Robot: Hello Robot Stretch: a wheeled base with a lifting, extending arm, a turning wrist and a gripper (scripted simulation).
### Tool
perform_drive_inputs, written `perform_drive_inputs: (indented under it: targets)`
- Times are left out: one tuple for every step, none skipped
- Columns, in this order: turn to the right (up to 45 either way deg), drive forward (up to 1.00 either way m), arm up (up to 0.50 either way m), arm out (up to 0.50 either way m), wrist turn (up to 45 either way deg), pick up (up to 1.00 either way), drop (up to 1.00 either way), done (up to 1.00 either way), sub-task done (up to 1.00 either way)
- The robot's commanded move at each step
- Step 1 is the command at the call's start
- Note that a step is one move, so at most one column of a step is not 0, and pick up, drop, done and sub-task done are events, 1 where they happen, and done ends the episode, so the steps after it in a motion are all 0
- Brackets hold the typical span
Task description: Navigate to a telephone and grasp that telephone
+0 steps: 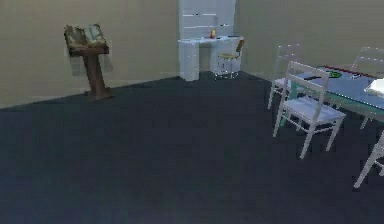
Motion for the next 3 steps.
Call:
perform_drive_inputs:
  targets:
    - [3.0, 0.0, 0.0, 0.0, 0.0, 0.0, 0.0, 0.0, 0.0]
    - [0.0, 1.0, 0.0, 0.0, 0.0, 0.0, 0.0, 0.0, 0.0]
    - [0.0, 1.0, 0.0, 0.0, 0.0, 0.0, 0.0, 0.0, 0.0]
